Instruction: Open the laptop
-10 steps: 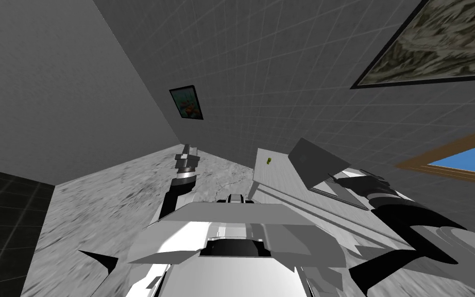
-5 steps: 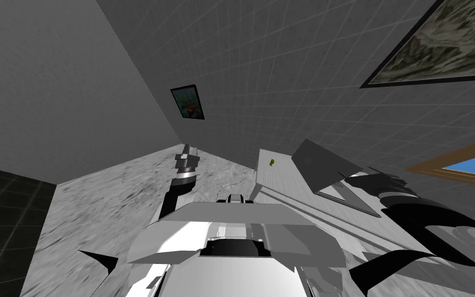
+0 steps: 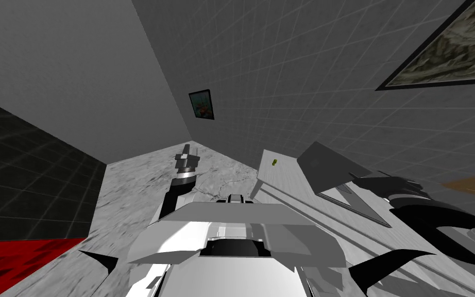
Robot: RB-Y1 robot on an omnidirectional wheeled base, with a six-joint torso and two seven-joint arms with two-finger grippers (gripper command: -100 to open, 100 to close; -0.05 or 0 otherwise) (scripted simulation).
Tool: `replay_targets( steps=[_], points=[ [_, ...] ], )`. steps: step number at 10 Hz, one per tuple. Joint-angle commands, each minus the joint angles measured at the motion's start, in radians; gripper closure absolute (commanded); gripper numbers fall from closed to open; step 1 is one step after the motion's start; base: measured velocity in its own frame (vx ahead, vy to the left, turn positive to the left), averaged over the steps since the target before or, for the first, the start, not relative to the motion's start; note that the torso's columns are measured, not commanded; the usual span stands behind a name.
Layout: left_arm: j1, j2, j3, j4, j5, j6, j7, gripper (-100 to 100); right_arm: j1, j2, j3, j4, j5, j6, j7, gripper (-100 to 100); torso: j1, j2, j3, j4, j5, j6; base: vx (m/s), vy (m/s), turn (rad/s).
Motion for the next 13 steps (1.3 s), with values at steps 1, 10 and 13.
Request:
replay_targets(
  steps=[1, 10, 13],
  points=[
    [0.0, 0.0, 0.0, 0.0, 0.0, 0.0, 0.0, 0, -0.005, -0.02, 0.005, 0.068, -0.036, 0.002, -0.035, 100, -0.001, -0.001, -0.001, 0.0, 0.0, 0.0, -0.092, -0.014, 0.16],
    [0.0, 0.0, 0.0, 0.0, 0.0, 0.0, 0.0, 0, -0.056, -0.071, 0.003, 0.267, -0.145, -0.014, -0.135, 100, 0.008, -0.001, -0.002, 0.0, 0.004, -0.008, -0.13, -0.023, 0.155],
    [0.0, 0.0, 0.0, 0.0, 0.0, 0.0, 0.0, 0, -0.103, -0.057, 0.002, 0.321, -0.168, 0.001, -0.152, 100, 0.007, 0.002, 0.0, 0.001, 0.005, -0.008, -0.109, -0.032, 0.172]
  ],
)
